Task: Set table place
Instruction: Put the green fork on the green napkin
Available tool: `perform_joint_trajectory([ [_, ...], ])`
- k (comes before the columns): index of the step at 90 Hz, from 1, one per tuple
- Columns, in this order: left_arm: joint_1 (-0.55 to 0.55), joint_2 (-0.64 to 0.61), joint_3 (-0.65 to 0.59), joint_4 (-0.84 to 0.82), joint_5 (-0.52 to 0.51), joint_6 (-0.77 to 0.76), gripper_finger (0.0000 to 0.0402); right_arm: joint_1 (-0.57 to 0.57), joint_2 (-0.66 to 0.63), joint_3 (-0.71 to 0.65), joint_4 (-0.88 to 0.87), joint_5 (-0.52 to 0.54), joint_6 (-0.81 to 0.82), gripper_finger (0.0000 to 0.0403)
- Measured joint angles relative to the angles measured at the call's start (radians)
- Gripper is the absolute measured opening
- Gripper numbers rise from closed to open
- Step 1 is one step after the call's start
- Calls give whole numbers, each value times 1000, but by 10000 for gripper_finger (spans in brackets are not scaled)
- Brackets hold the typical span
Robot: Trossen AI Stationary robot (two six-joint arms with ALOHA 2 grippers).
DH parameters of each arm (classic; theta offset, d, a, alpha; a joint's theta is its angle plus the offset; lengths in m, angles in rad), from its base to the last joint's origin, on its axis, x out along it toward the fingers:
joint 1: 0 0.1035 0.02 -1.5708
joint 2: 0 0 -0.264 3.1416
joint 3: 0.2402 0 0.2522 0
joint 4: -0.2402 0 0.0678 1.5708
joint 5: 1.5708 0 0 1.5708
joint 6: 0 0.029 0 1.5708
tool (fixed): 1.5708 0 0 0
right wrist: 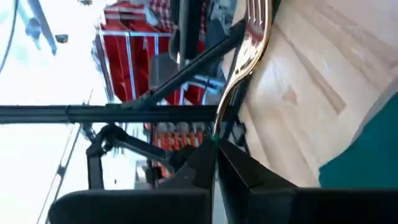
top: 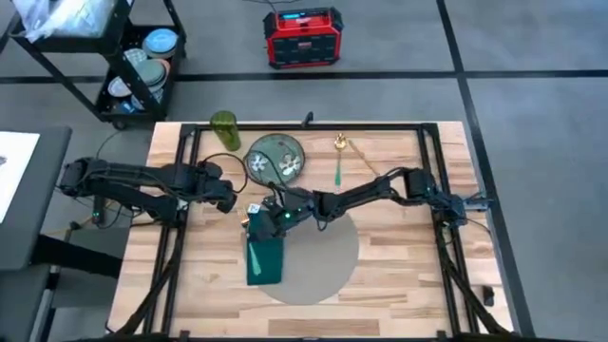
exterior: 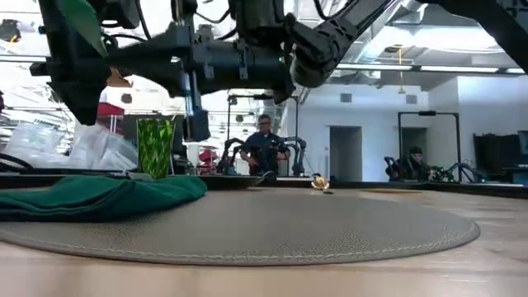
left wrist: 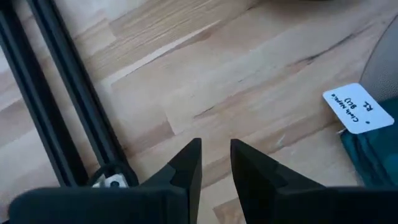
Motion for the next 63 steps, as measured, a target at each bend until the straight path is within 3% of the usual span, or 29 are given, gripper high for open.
perform_joint_trajectory([
  [10, 0, 0, 0, 0, -1, 3, 67, 22, -17, -84, 7, 87, 30, 0],
  [24, 0, 0, 0, 0, -10, 14, 67, 45, -27, -194, 164, 173, 112, 0],
  [63, 0, 0, 0, 5, -18, 46, 67, 32, -14, -200, 63, 221, 104, 0],
])
